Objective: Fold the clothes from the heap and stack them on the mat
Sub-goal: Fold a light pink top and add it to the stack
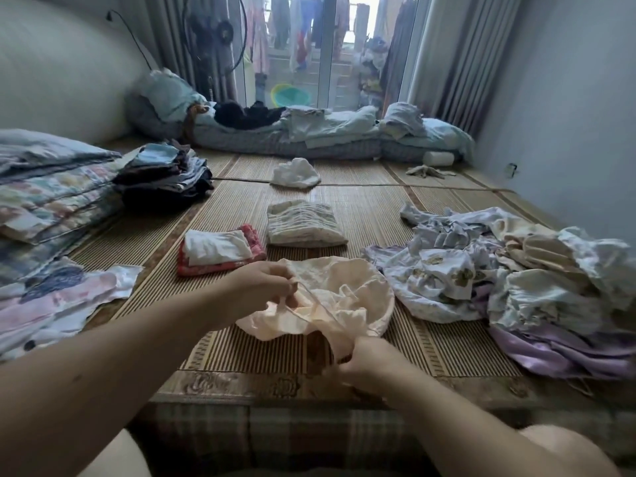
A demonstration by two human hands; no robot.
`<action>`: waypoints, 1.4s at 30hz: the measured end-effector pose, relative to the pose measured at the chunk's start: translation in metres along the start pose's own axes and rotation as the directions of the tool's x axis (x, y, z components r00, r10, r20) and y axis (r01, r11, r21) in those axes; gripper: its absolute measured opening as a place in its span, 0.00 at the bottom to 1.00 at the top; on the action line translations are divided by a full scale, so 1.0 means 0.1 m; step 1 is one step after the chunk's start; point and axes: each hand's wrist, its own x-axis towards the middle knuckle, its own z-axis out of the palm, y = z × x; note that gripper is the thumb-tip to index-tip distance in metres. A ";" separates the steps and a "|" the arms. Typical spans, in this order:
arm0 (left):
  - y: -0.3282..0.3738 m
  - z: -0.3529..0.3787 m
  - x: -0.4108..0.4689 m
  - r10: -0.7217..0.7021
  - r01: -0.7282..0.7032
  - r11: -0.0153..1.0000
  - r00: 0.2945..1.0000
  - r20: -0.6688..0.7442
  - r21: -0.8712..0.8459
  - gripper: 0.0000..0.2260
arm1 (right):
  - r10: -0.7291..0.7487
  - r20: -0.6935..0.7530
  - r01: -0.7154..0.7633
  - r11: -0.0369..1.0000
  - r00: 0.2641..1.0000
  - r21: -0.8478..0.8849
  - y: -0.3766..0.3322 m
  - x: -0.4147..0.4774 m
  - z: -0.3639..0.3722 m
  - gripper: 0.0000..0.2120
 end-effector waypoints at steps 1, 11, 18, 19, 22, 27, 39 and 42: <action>0.02 0.06 0.00 -0.013 0.013 1.000 1.000 -0.028 0.004 0.05 | 0.046 -0.059 -0.050 0.997 0.997 -0.059 0.00 0.00 0.16 0.19; 0.32 -0.23 0.01 -0.036 0.015 0.990 0.988 -0.150 -0.141 0.05 | -0.034 -0.065 0.073 0.355 0.997 0.932 0.15 -0.21 -0.80 0.10; 1.33 -0.75 0.05 0.070 -0.189 0.944 0.915 -0.397 -0.271 0.08 | -0.051 -0.695 0.546 0.661 0.717 0.515 -0.28 -0.55 -2.45 0.08; 1.48 -0.80 0.04 0.086 -0.226 0.932 0.897 -0.433 -0.283 0.07 | -0.068 -0.731 0.582 0.657 0.679 0.480 -0.35 -0.61 -2.63 0.07; 1.83 -0.95 -0.02 0.142 -0.324 0.897 0.857 -0.495 -0.302 0.07 | -0.069 -0.714 0.627 0.541 0.697 0.560 -0.51 -0.77 -3.04 0.05; 2.15 -1.12 -0.03 0.159 -0.354 0.895 0.821 -0.548 -0.271 0.09 | -0.095 -0.576 0.570 0.343 0.812 0.747 -0.75 -0.81 -3.39 0.08; 2.13 -1.23 0.57 0.190 -0.400 0.889 0.765 -0.615 -0.222 0.14 | -0.027 -0.466 0.418 0.492 0.884 0.763 -0.76 -0.14 -3.58 0.10; 2.19 -1.24 0.74 0.203 -0.397 0.894 0.769 -0.607 -0.205 0.14 | -0.032 -0.502 0.466 0.425 0.864 0.776 -0.78 0.04 -3.64 0.11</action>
